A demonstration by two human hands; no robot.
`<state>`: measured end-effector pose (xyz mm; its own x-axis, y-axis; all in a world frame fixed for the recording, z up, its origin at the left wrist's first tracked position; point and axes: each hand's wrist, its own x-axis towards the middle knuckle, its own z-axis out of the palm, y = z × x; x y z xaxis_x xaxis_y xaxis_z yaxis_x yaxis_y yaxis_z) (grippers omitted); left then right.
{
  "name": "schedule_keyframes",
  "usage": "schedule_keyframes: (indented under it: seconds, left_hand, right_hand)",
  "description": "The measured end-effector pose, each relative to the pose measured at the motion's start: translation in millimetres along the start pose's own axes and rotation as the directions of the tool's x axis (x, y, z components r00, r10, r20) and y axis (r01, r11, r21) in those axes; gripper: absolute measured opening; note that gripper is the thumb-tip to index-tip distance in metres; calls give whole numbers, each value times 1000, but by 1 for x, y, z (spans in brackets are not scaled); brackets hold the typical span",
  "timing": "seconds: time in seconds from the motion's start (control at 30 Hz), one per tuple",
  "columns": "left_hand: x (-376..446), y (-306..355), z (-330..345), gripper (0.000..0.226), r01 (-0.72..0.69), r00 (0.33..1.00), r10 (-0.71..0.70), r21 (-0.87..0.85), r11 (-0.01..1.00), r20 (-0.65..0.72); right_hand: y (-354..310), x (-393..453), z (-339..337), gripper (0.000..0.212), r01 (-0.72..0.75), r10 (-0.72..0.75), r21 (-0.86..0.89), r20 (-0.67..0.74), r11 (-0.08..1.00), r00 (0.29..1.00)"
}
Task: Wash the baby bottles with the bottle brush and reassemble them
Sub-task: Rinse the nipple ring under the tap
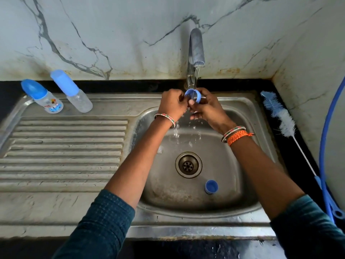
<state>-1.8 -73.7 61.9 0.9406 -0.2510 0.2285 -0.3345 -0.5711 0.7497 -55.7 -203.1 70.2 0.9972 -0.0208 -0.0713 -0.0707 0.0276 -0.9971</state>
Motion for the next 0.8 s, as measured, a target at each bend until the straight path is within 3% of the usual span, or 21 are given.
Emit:
schedule_keyframes:
  seconds: [0.03,0.1,0.17,0.23,0.33,0.37,0.43,0.5,0.57,0.63,0.7,0.73,0.8]
  left_hand:
    - [1,1,-1,42,-16,1000,16,52,999,7]
    - [4,3,-4,51,-4,1000,4,94,996,-3]
    - [5,8,-5,51,8,1000,-8,5,1000,-29]
    - [5,15,-6,42,-21,998,17,-72,997,-56]
    - [6,15,-5,32,32,996,-52,-245,969,-76]
    - [3,15,-4,27,93,993,-116,-380,920,-38]
    - [-8,14,3,22,237,971,-205,-654,719,127]
    - [-20,13,7,27,300,954,-171,-816,495,247]
    - [-26,11,8,25,291,957,-124,-875,387,264]
    - [-24,12,13,19,255,966,-143,-882,397,215]
    - [-16,15,22,18,253,954,-267,-841,479,136]
    - [-13,18,25,20,258,941,-330,-798,544,79]
    - [-7,18,27,39,266,900,-432,-704,659,-64]
  right_hand:
    - [0,0,0,14,-24,24,32,16,999,1000]
    - [-2,2,3,29,-117,117,17,25,993,993]
    - [-6,1,8,43,-130,126,-109,-40,986,991]
    - [-6,1,11,41,-96,72,-183,-136,978,988]
    - [-14,7,12,37,-153,129,-126,-179,980,975]
    - [-17,9,11,36,-202,188,-92,-143,975,972]
    - [-23,9,10,37,-293,292,-97,-22,951,956]
    - [-23,6,13,39,-330,341,-172,33,928,940]
    - [-21,5,17,41,-322,326,-208,-17,924,945]
    - [-18,6,21,43,-290,262,-205,-151,935,953]
    - [-15,10,24,44,-198,105,-327,-282,924,954]
    - [-12,13,25,39,-128,-25,-484,-297,866,954]
    - [-9,16,28,20,19,-259,-772,-191,636,947]
